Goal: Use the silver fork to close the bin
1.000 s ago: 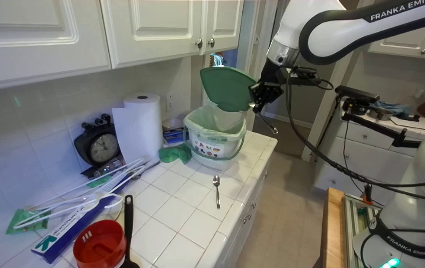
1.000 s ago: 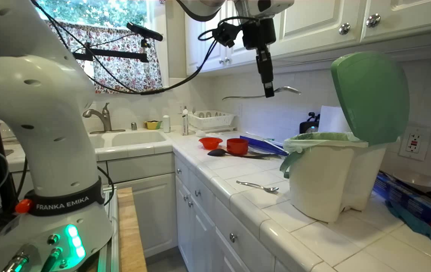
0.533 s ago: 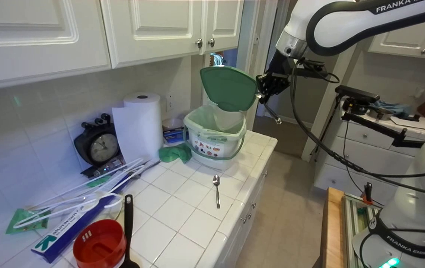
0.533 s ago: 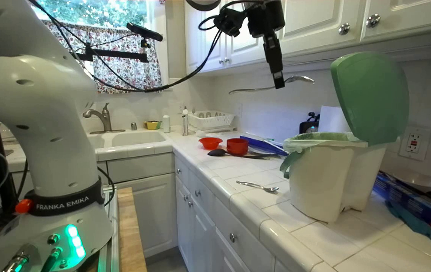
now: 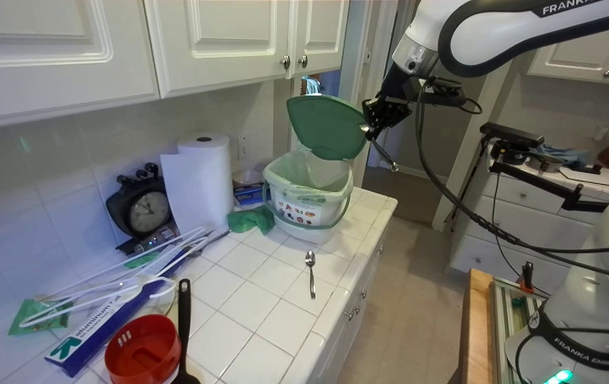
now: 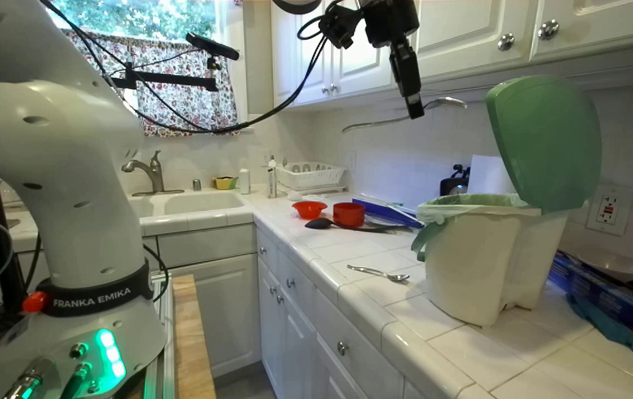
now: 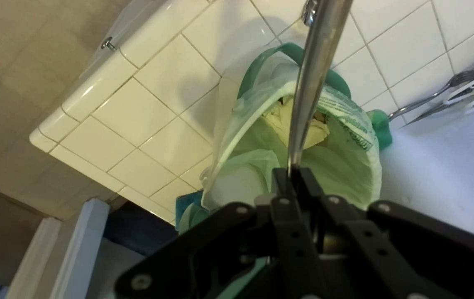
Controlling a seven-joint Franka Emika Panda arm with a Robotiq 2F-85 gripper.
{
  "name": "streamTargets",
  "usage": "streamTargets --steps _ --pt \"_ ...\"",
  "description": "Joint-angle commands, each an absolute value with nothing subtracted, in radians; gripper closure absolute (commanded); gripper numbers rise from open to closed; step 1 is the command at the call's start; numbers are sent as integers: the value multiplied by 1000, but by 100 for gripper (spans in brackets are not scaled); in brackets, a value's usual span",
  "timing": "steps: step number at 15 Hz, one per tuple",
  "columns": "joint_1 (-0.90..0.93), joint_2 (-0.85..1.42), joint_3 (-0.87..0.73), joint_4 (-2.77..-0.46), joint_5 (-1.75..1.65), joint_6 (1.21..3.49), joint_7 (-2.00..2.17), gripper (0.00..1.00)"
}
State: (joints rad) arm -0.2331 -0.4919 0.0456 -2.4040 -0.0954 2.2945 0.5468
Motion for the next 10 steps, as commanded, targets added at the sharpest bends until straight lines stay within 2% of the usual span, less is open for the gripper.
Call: streamTargets --steps 1,10 --pt "-241 -505 61 -2391 -138 2343 548 96" --pt "-236 -521 22 -2420 -82 2565 531 96"
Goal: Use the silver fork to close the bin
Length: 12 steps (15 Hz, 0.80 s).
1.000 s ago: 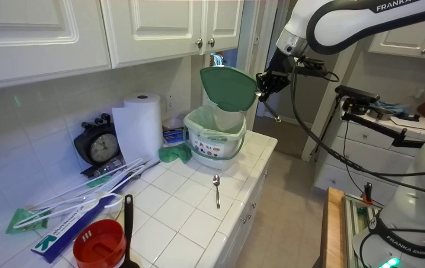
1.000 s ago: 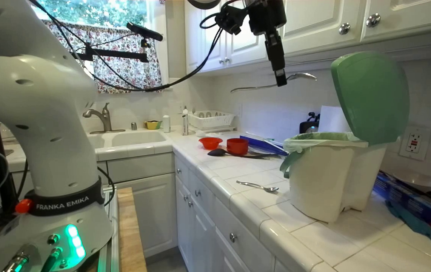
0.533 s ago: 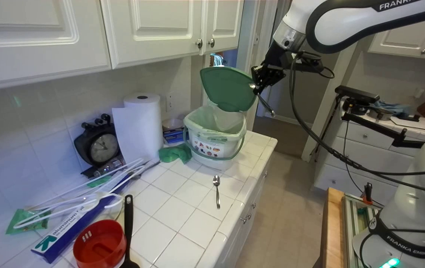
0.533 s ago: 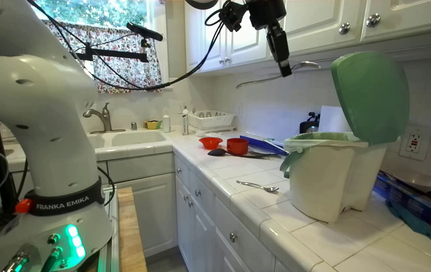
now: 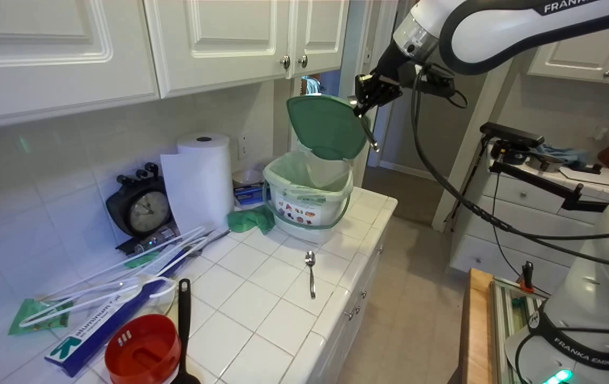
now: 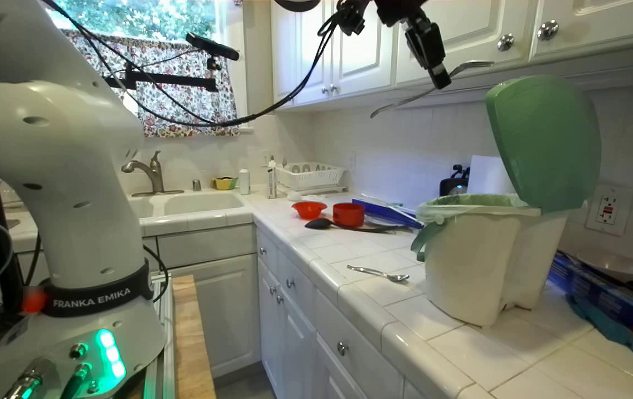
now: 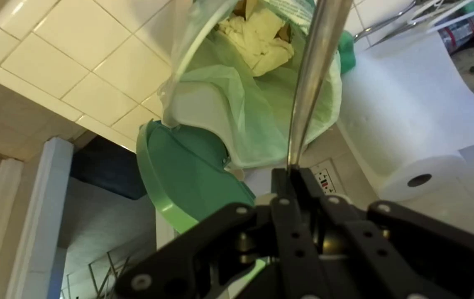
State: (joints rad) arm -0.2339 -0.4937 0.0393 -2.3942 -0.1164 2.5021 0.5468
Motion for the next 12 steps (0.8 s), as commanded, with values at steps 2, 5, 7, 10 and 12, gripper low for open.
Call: streamTargets --steps 2,5,7,10,12 --pt "-234 -521 5 -2427 -51 2608 534 96" --pt "-229 -512 -24 -2435 18 2638 534 96" --pt "-226 -510 -39 -2438 66 2642 534 96" --pt "-219 -509 -57 -2438 132 2632 529 96" --pt "-207 -514 -75 -2444 182 2634 518 96"
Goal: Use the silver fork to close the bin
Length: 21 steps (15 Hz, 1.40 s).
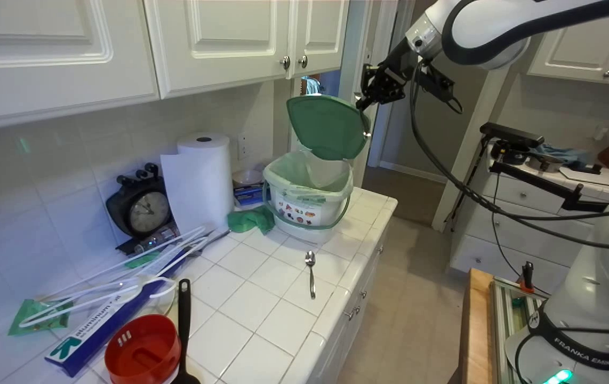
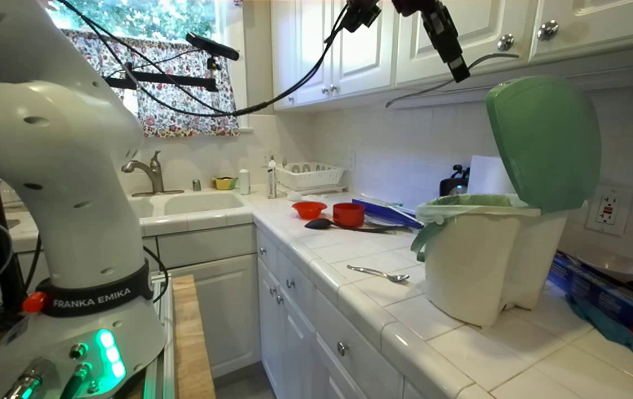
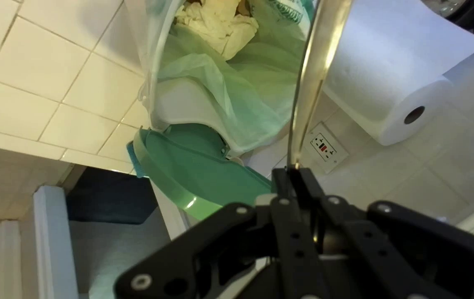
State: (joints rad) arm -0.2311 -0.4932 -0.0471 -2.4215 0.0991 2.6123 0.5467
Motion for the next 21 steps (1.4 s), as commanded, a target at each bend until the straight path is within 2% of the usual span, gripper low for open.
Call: streamTargets --steps 1,21 --pt "-199 -517 -86 -2446 209 2632 508 96" --pt "-96 -510 -253 -2403 564 2547 319 96"
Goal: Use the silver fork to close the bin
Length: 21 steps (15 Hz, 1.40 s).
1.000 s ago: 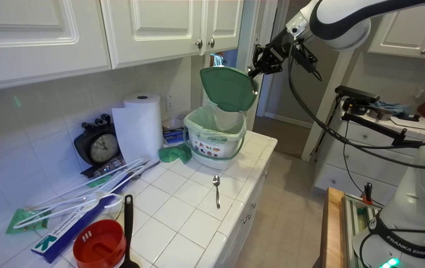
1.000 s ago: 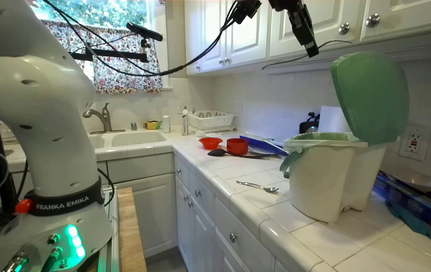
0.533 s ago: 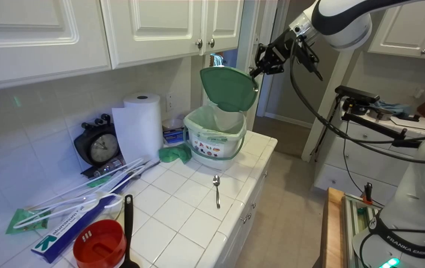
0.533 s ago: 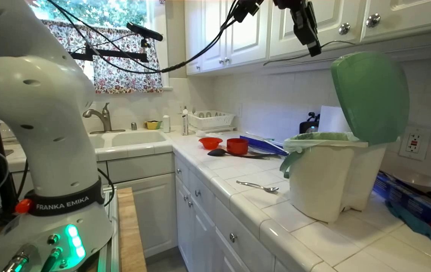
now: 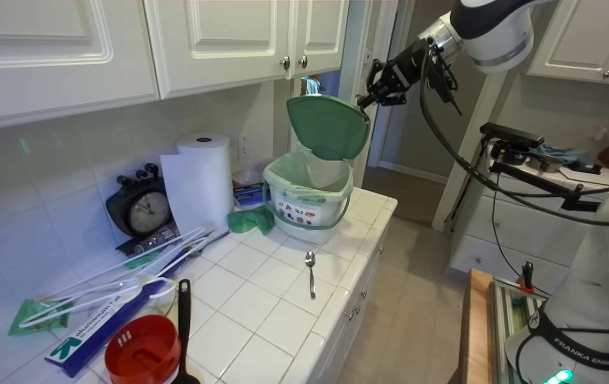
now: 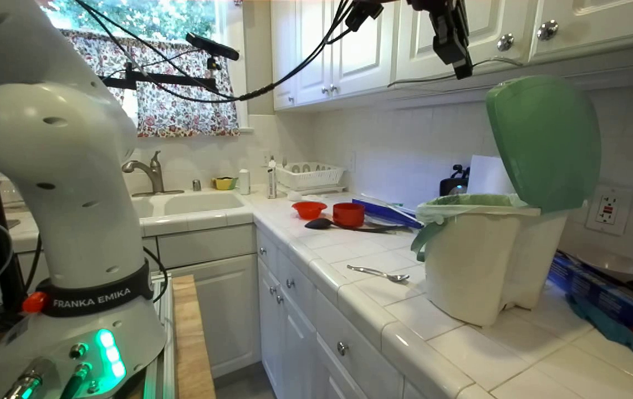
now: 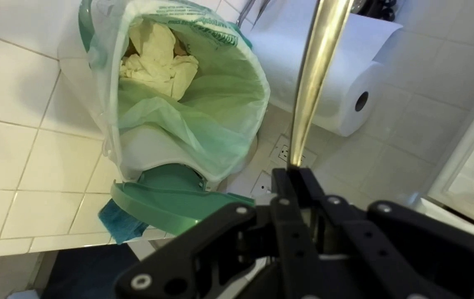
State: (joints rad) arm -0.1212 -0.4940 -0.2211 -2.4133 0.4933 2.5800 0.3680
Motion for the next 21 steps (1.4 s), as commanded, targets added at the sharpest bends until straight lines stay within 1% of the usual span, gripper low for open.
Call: streamTargets --steps 1,13,21 --pt "-98 -509 -257 -2403 574 2541 318 96" --pt "-114 -494 -304 -2378 726 2401 245 96" --pt "-169 -504 -286 -2387 710 2373 259 96"
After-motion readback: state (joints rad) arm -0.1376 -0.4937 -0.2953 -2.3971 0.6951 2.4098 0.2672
